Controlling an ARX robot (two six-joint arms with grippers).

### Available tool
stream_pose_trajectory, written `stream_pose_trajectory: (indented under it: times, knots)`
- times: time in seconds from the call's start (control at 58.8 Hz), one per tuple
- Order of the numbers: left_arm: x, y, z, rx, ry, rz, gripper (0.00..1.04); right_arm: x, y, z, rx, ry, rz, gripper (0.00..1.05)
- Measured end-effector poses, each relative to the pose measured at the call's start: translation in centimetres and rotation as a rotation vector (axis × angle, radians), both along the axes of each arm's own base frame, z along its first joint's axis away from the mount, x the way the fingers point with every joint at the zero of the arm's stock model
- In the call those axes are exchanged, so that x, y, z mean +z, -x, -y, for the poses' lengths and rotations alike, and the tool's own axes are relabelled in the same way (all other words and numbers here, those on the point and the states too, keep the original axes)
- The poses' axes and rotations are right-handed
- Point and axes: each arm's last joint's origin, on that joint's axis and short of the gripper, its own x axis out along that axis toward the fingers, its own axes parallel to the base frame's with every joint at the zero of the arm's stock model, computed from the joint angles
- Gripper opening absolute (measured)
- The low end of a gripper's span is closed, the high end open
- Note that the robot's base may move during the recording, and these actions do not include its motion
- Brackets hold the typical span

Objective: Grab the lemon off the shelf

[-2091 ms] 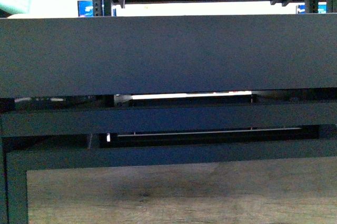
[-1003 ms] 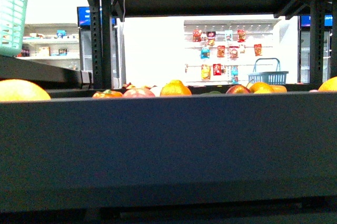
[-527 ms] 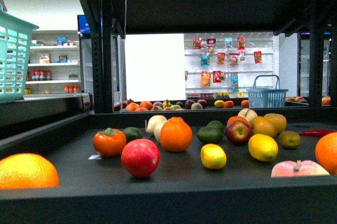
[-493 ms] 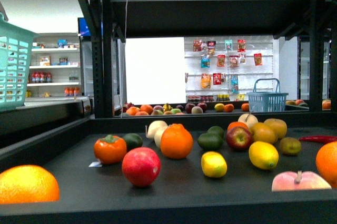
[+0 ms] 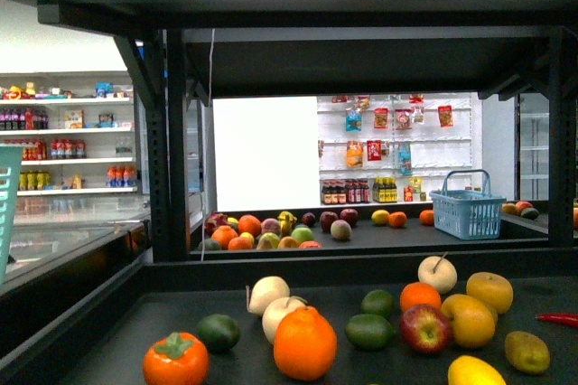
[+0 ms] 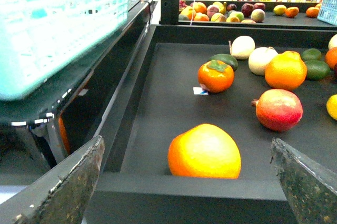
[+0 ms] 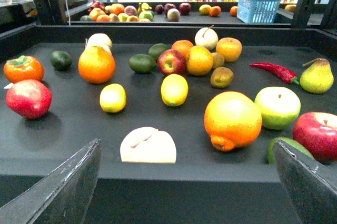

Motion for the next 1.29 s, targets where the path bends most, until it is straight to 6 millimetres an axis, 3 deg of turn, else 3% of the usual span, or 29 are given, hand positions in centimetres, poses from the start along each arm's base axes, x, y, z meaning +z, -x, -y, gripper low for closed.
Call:
stream_pose_trajectory:
  times: [1.105, 1.207, 1.292]
  knots:
    - [0.0, 0.0, 0.0, 0.000, 0.000, 0.000, 0.97, 0.0, 0.0, 0.0, -0.001, -0.003, 0.000, 0.97]
    - [0.4, -0.8, -0.5, 0.017, 0.185, -0.164, 0.97, 0.0, 0.0, 0.0, 0.000, -0.003, 0.000, 0.97]
    - [2.9, -2.5, -1.3, 0.033, 0.324, -0.159, 0.97, 0.0, 0.0, 0.0, 0.000, -0.003, 0.000, 0.97]
